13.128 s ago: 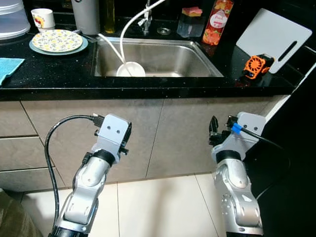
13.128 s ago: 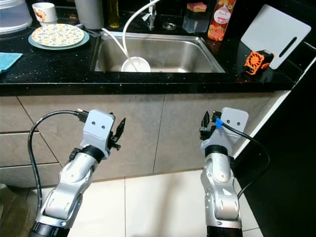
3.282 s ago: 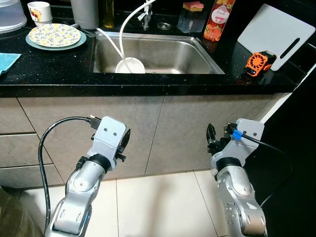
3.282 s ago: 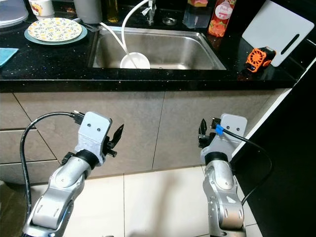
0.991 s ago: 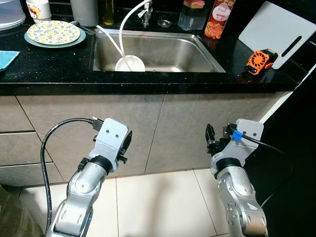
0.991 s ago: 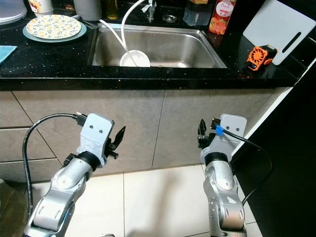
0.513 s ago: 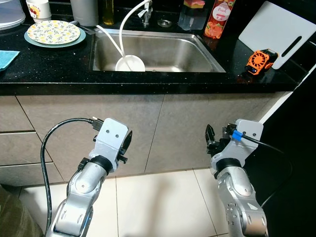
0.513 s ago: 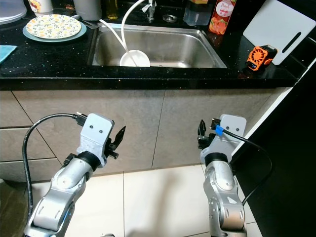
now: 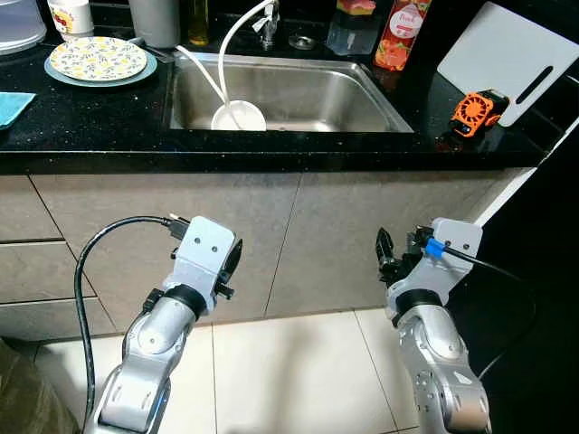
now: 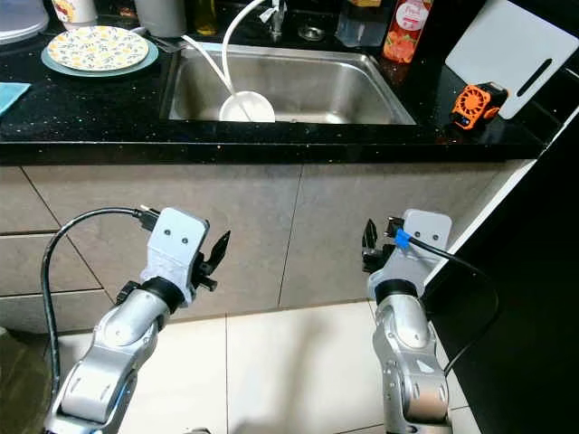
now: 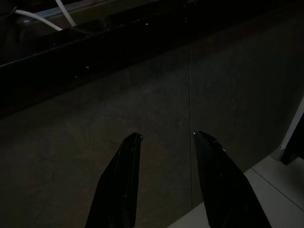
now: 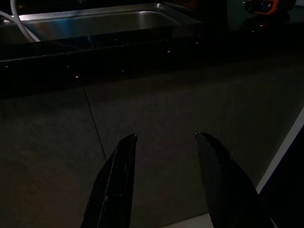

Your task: Kitchen organization

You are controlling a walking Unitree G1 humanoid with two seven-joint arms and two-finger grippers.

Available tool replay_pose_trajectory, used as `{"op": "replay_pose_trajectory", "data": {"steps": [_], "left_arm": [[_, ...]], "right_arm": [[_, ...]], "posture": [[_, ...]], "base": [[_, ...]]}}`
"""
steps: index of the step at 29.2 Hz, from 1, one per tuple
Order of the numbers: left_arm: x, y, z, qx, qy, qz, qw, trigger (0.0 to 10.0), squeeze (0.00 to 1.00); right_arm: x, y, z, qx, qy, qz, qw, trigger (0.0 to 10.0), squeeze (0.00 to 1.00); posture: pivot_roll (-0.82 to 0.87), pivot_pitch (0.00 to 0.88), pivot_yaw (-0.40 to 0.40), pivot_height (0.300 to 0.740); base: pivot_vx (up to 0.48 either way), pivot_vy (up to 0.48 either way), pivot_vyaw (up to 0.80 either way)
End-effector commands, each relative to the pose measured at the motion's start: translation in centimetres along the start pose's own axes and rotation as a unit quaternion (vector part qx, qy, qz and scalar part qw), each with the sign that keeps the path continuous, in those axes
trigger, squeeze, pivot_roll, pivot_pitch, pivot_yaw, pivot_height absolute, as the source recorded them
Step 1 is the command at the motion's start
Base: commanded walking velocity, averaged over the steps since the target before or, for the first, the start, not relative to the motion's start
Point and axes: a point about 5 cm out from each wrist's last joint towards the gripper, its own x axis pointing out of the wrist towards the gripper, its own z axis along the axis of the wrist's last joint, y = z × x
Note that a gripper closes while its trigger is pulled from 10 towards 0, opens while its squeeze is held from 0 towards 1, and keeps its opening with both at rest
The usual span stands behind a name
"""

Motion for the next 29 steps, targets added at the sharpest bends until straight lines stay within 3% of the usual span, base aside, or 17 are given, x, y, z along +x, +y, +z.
{"op": "replay_pose_trajectory", "data": {"steps": [1,29], "left_arm": [[-0.10,-0.37,0.09,-0.006,-0.001,-0.005,1.000,10.0,0.00],[0.00,-0.41,0.21,-0.003,-0.004,-0.006,1.000,10.0,0.00]], "right_arm": [[-0.14,-0.41,0.21,-0.004,-0.001,-0.006,1.000,10.0,0.00],[-0.04,-0.27,0.36,-0.003,-0.004,-0.006,1.000,10.0,0.00]], "posture": [[0.19,0.091,-0.111,0.740],[0.19,0.093,-0.109,0.740]], "base": [[0.000,0.000,0.00],[0.000,0.000,0.00]]}}
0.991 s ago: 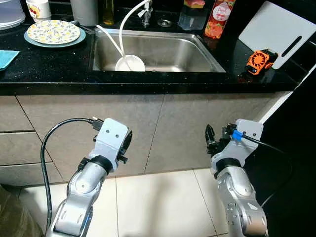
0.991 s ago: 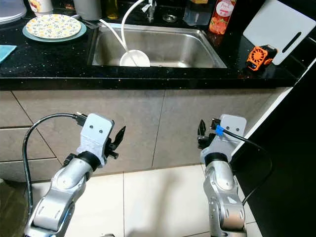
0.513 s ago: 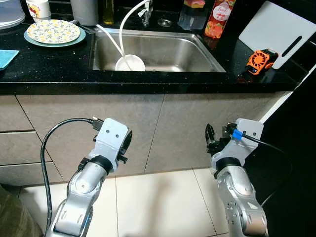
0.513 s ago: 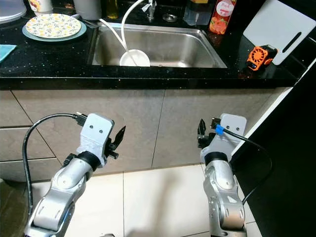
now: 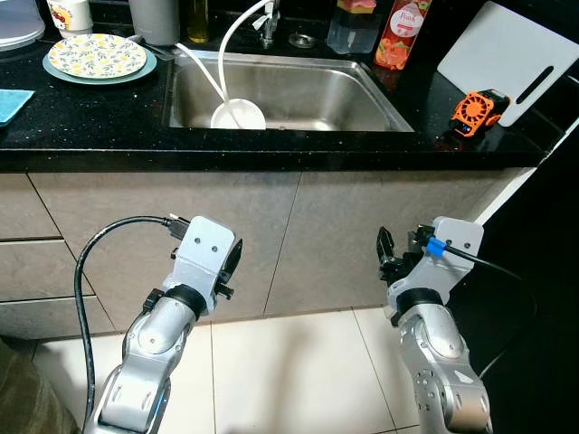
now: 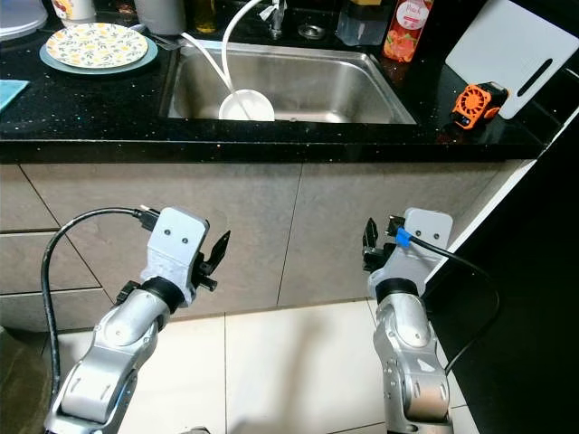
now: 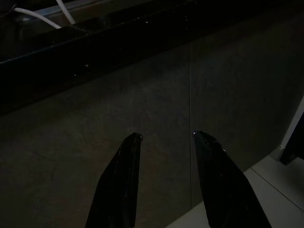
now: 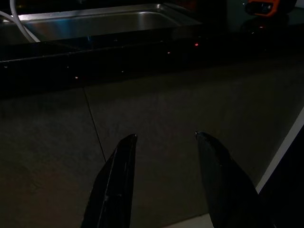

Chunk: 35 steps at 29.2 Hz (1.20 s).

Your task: Kitchen organization

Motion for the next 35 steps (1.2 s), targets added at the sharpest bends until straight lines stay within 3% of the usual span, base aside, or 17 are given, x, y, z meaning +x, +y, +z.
{"op": "replay_pose_trajectory", "data": {"steps": [1,35], "left_arm": [[0.00,-0.41,0.20,-0.003,-0.004,-0.008,1.000,10.0,0.00],[0.08,-0.83,0.00,-0.003,-0.004,-0.016,1.000,10.0,0.00]], "right_arm": [[-0.17,-0.38,0.20,-0.003,-0.001,-0.009,1.000,10.0,0.00],[-0.13,-0.56,-0.02,-0.007,0.001,-0.008,1.000,10.0,0.00]], "posture": [[0.19,0.093,-0.109,0.740],[0.19,0.068,-0.110,0.740]], "base": [[0.000,0.000,0.00],[0.000,0.000,0.00]]}}
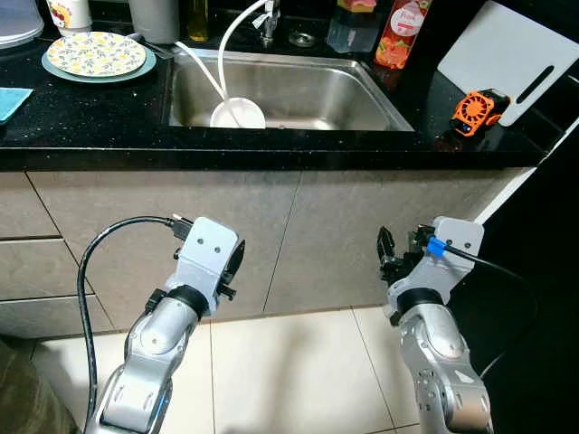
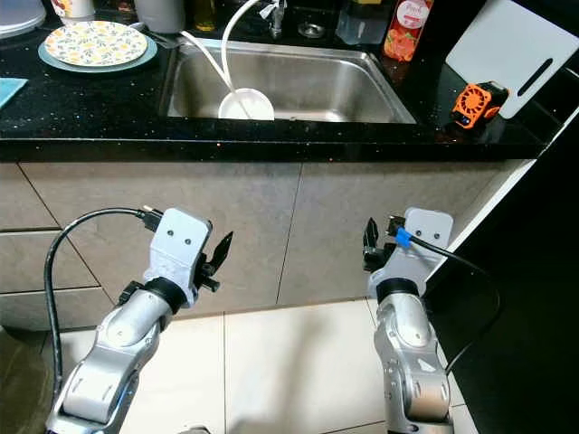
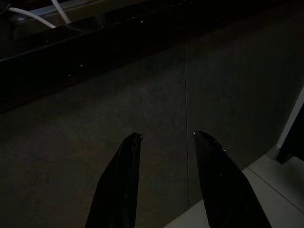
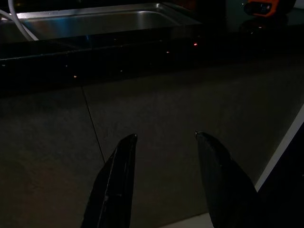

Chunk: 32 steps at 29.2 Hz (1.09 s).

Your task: Kitchen organization

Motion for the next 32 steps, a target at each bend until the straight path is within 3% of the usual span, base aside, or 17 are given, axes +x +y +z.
{"op": "replay_pose_trajectory", "data": {"steps": [1,32], "left_arm": [[0.01,-0.50,-0.06,-0.002,-0.003,-0.010,1.000,10.0,0.00],[0.01,-0.28,0.10,-0.004,-0.003,-0.008,1.000,10.0,0.00]], "right_arm": [[-0.13,-0.47,-0.03,-0.005,0.001,-0.008,1.000,10.0,0.00],[-0.15,-0.54,0.13,-0.003,0.000,-0.009,1.000,10.0,0.00]], "posture": [[0.19,0.068,-0.110,0.740],[0.19,0.087,-0.112,0.740]], "base": [[0.000,0.000,0.00],[0.000,0.000,0.00]]}}
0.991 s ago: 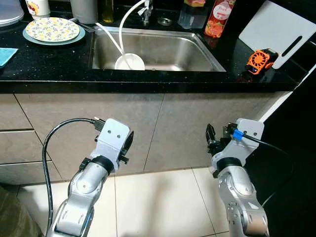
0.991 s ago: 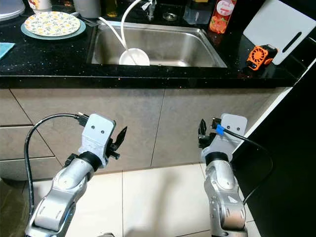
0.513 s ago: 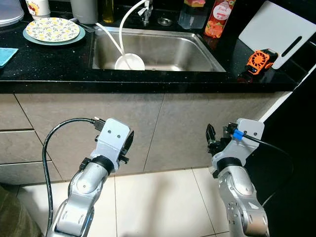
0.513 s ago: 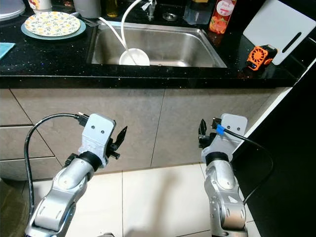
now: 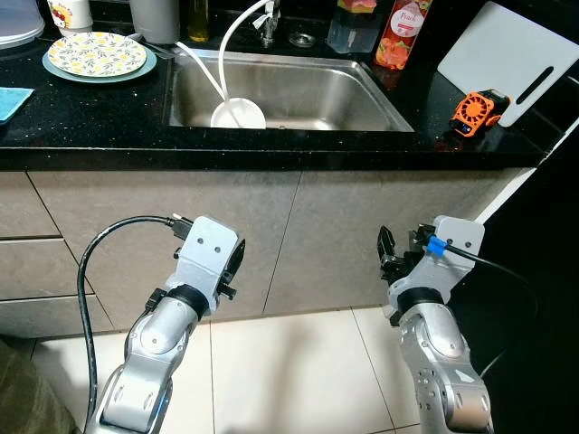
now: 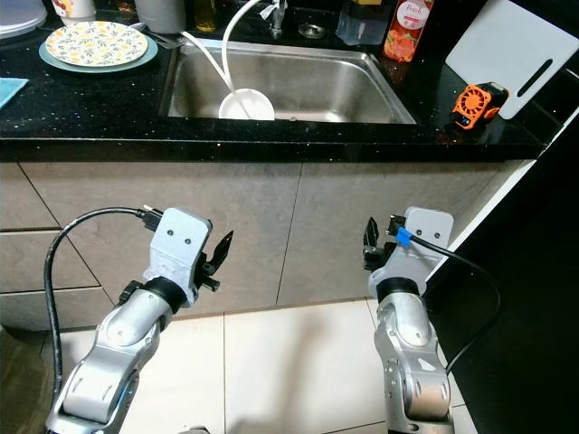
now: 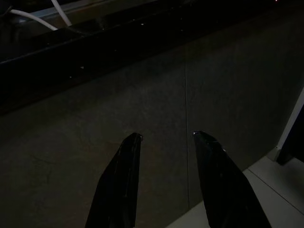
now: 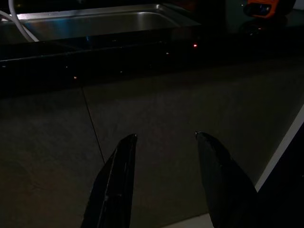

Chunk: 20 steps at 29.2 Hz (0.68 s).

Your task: Kitchen organization

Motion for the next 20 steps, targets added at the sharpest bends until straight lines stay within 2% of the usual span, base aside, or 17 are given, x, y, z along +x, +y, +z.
{"op": "replay_pose_trajectory", "data": {"steps": [1,4,10,15,20], "left_arm": [[0.01,-0.33,0.04,-0.005,-0.001,-0.008,1.000,10.0,0.00],[0.03,-0.37,0.09,-0.001,-0.002,-0.008,1.000,10.0,0.00],[0.06,-0.36,0.03,-0.007,0.000,-0.009,1.000,10.0,0.00],[0.09,-0.40,0.13,-0.002,-0.002,-0.008,1.000,10.0,0.00],[0.12,-0.47,0.11,-0.004,-0.002,-0.010,1.000,10.0,0.00]], "right_arm": [[-0.15,-0.44,0.11,-0.002,0.000,-0.008,1.000,10.0,0.00],[0.04,-0.16,0.20,-0.002,-0.002,-0.005,1.000,10.0,0.00],[-0.18,-0.65,0.06,-0.003,0.001,-0.011,1.000,10.0,0.00],[0.11,-0.05,0.37,-0.002,-0.005,-0.002,1.000,10.0,0.00],[-0.12,-0.56,0.23,-0.002,-0.001,-0.011,1.000,10.0,0.00]], "posture": [[0.20,0.087,-0.112,0.740],[0.20,0.088,-0.112,0.740],[0.19,0.089,-0.113,0.740],[0.20,0.090,-0.112,0.740],[0.19,0.090,-0.112,0.740]], "base": [[0.000,0.000,0.00],[0.000,0.000,0.00],[0.000,0.000,0.00],[0.000,0.000,0.00],[0.000,0.000,0.00]]}}
